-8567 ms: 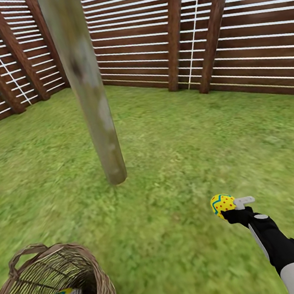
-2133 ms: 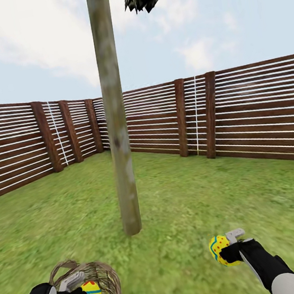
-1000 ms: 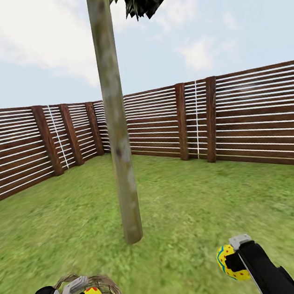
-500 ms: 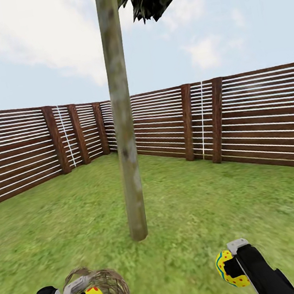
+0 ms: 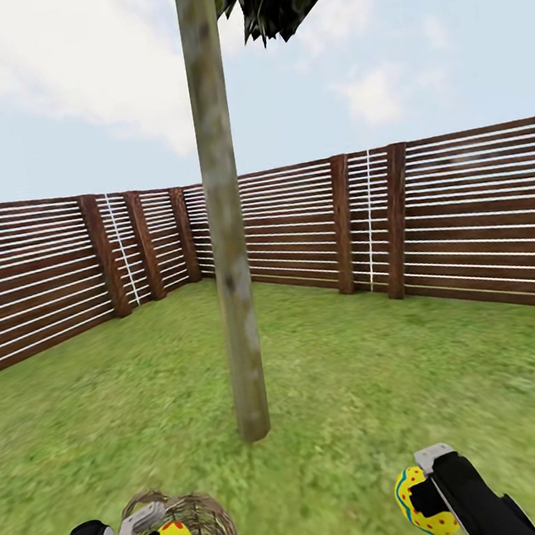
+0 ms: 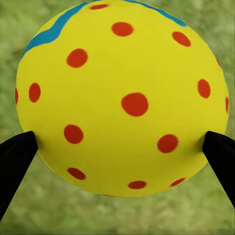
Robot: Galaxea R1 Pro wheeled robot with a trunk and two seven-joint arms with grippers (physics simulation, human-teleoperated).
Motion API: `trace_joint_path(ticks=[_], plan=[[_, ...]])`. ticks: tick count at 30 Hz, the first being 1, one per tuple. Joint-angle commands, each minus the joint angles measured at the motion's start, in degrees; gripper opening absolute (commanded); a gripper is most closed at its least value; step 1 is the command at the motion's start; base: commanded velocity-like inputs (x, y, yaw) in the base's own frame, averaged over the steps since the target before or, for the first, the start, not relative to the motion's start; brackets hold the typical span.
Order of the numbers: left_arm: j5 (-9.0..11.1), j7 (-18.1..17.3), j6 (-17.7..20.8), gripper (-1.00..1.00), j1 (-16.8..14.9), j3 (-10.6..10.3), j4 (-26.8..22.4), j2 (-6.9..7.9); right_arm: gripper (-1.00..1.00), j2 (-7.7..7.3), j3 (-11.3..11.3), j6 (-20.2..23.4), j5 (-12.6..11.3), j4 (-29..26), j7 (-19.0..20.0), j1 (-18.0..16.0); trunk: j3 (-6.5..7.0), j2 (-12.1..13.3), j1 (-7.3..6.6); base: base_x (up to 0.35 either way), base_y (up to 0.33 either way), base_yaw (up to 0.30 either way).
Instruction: Take the three Easter eggs out of the wicker basket on the lawn in the garden, then place them on the lawn next to a single tree (choose any tree) so that all three eggs are next to the same tree and none are left in the basket.
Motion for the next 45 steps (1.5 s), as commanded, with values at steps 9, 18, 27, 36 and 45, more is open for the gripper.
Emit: trace_joint_path(ticks=[9, 18, 27, 36, 45], plan=[[0.01, -0.31, 0.25, -1.0, -0.03, 0.27, -0.04, -0.23, -1.0, 0.08, 0.0, 0.24, 0.66, -0.33, 0.28, -0.03, 1.53, 3.59, -1.99, 0.0, 0.0, 0.0], [-0.1, -0.23, 0.25, -1.0, -0.03, 0.15, 0.01, -1.25, -1.0, 0.1, 0.0, 0.24, 0.64, -0.69, 0.27, -0.03, 2.76, 7.2, -3.97, -0.091, -0.075, 0.003], [-0.03, -0.23, 0.24, -1.0, -0.03, 0.3, -0.04, -1.39, -1.0, 0.52, 0.08, 0.24, 0.72, -0.23, 0.1, -0.03, 4.38, 10.81, -5.94, -0.117, -0.111, 0.0], [-0.21, -0.23, 0.25, -1.0, -0.03, 0.17, -0.04, -1.39, -1.0, 0.47, 0.04, 0.16, 0.71, -0.08, 0.04, -0.03, 5.99, 14.42, -7.92, -0.028, -0.16, 0.0], [-0.28, -0.31, 0.22, -1.0, -0.03, 0.06, 0.05, -2.36, -1.0, 0.38, 0.0, 0.18, 0.71, -0.44, 0.01, -0.03, 5.99, 14.42, -7.92, -0.053, -0.283, 0.0]])
